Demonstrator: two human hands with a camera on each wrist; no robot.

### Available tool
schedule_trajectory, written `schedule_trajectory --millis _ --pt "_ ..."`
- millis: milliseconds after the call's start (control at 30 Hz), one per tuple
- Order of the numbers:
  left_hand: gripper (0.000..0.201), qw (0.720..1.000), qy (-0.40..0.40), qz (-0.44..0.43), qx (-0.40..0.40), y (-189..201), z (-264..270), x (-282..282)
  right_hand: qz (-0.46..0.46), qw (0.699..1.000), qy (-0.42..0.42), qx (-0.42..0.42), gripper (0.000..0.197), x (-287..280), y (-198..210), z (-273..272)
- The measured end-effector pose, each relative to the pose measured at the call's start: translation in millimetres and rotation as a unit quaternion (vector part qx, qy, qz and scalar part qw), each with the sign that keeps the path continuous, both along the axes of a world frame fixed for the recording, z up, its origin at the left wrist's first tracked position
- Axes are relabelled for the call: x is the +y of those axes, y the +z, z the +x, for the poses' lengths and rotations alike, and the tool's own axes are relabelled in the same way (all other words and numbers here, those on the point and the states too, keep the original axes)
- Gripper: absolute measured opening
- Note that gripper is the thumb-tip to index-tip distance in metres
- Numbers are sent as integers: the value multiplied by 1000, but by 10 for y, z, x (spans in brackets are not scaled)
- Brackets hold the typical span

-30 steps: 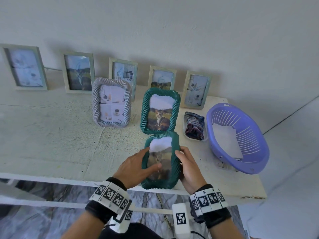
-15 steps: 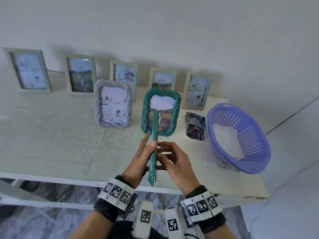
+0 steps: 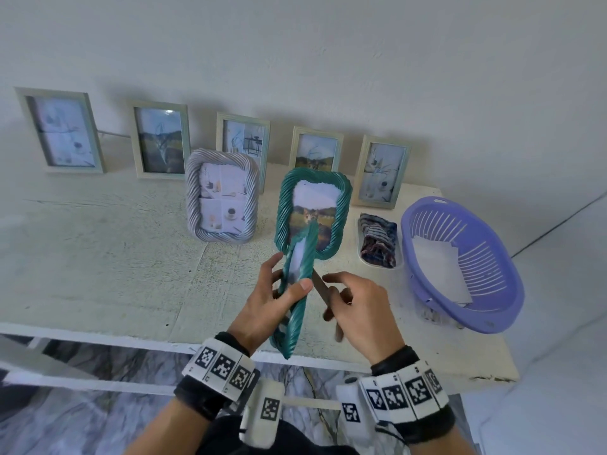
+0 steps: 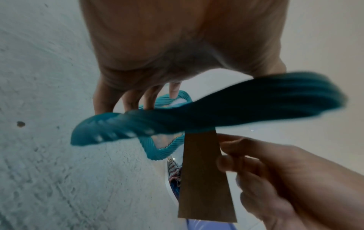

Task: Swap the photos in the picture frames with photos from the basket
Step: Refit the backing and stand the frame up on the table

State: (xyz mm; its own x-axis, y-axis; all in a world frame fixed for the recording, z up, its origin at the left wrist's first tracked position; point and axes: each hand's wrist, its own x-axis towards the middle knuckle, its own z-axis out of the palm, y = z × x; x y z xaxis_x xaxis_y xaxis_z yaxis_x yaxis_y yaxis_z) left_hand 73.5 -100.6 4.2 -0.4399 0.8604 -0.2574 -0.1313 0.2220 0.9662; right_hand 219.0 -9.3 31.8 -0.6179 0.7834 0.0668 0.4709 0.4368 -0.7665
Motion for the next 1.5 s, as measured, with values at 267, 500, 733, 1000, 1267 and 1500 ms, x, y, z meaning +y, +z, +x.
schedule_trajectory --millis 267,500,733,1000,1267,1500 --pt "108 980 21 2 197 -4 -138 -150 -451 863 -76 214 56 -36 -24 -163" --pt "53 996 77 -20 -42 180 -530 -347 -505 824 -44 254 57 -3 -175 -384" --pt "55 983 151 -41 -97 189 -968 -560 -477 855 6 203 50 -224 -143 -918" --pt "60 975 208 -70 -10 394 -2022 -855 -205 967 48 141 17 -307 40 -1983" --pt "69 959 269 -66 54 437 -3168 -717 -61 987 136 53 41 -240 68 -3146" --pt "71 967 238 -71 61 358 -3539 -564 -44 991 125 19 45 -194 46 -3465"
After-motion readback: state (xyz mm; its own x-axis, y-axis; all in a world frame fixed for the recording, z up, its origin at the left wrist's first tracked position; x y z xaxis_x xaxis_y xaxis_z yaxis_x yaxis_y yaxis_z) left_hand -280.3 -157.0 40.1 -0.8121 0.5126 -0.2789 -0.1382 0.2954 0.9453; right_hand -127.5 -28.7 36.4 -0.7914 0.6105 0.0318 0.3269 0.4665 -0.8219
